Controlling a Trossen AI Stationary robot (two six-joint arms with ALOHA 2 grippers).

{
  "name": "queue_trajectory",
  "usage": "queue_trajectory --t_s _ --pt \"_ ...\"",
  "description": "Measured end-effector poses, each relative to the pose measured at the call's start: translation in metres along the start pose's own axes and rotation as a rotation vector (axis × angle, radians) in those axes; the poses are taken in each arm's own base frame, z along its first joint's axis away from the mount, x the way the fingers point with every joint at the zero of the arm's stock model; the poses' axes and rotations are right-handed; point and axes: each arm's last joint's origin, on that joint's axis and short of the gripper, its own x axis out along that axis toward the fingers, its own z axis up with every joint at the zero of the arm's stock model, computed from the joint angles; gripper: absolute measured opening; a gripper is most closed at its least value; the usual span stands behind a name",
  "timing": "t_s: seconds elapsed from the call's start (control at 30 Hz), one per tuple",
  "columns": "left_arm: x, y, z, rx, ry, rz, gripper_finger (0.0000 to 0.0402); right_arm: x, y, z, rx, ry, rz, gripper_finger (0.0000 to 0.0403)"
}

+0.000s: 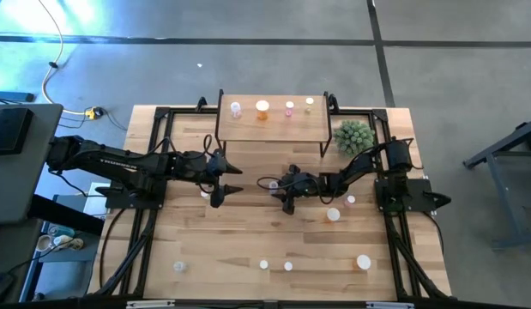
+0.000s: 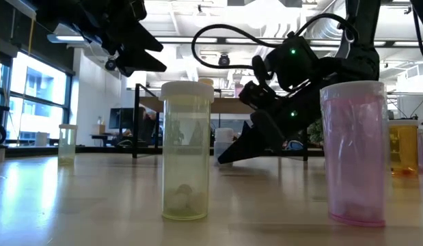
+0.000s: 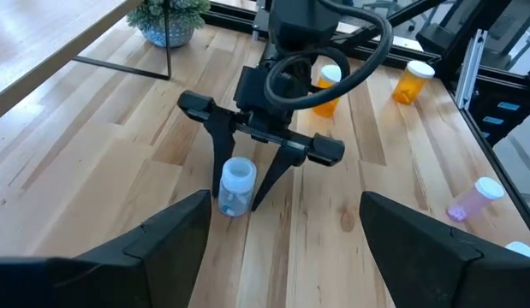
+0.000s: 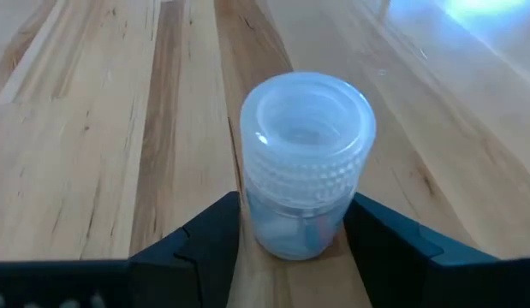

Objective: Pick and place medicine bottles onto shelf by color
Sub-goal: Put the top transparent pill bottle aligned with the other transparent pill bottle on the shelf

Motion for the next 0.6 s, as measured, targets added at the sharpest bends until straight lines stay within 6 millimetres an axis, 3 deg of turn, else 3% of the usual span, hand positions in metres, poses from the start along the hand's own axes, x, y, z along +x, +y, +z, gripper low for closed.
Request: queue_trajectory --t_s 0.3,0.6 --pt "0.000 0.000 0.000 0.002 0.000 0.000 0.0289 0.000 0.000 0.002 0.009 -0.011 0.001 0.0134" --pt "0.000 0.000 0.000 0.003 0.000 0.000 0.0289 0.005 0.003 0.013 0.028 -0.032 0.039 0.0127"
